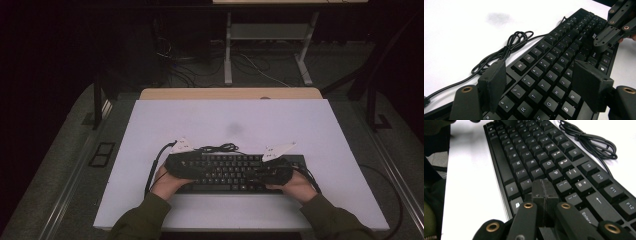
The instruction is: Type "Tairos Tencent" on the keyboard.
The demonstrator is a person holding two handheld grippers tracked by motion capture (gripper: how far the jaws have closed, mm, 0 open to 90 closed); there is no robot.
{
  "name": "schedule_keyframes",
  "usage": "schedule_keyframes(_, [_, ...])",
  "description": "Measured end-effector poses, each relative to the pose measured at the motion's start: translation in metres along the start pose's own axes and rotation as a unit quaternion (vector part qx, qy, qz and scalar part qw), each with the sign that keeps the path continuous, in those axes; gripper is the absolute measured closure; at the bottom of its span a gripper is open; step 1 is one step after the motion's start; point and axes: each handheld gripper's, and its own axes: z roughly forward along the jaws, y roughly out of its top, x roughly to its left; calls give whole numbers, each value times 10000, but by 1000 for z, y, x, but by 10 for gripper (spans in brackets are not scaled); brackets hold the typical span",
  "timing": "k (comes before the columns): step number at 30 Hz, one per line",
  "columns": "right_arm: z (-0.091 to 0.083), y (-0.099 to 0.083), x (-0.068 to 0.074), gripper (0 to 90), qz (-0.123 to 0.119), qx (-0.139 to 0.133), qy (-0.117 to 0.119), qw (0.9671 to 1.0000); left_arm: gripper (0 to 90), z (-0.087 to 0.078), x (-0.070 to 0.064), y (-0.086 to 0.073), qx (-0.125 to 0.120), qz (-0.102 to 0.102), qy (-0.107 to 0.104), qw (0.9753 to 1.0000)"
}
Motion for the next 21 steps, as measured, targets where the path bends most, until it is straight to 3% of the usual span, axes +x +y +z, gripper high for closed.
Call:
schedule_keyframes(12, [2, -6, 0, 895, -185, 272, -56, 9994, 267, 1, -1, 0, 30, -5, -9, 10000])
schedule_keyframes(21, [1, -7, -1, 896, -189, 301, -51, 9994, 266, 1, -1, 0, 25, -7, -13, 10000])
